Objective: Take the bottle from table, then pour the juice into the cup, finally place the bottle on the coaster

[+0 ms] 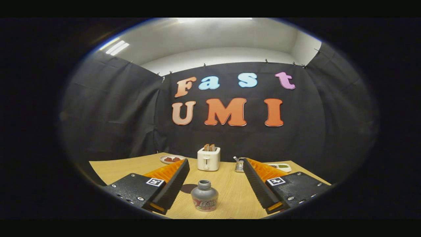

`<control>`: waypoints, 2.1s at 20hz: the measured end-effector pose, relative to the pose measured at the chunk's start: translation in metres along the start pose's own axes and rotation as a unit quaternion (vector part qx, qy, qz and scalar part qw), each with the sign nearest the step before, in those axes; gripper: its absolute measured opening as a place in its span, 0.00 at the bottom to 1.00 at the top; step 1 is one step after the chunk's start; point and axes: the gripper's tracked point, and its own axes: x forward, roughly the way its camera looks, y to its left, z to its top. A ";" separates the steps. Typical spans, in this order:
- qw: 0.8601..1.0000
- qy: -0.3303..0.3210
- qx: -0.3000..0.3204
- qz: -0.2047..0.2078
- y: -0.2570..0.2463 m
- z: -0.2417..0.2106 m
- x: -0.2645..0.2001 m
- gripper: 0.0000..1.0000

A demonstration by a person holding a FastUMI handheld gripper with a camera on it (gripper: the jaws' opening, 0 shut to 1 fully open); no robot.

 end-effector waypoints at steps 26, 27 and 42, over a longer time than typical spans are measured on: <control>0.986 0.161 0.046 0.021 0.023 -0.174 0.016 0.88; 0.985 0.168 0.046 0.019 0.023 -0.179 0.015 0.87; 0.984 0.154 -0.092 0.008 0.037 -0.140 0.034 0.78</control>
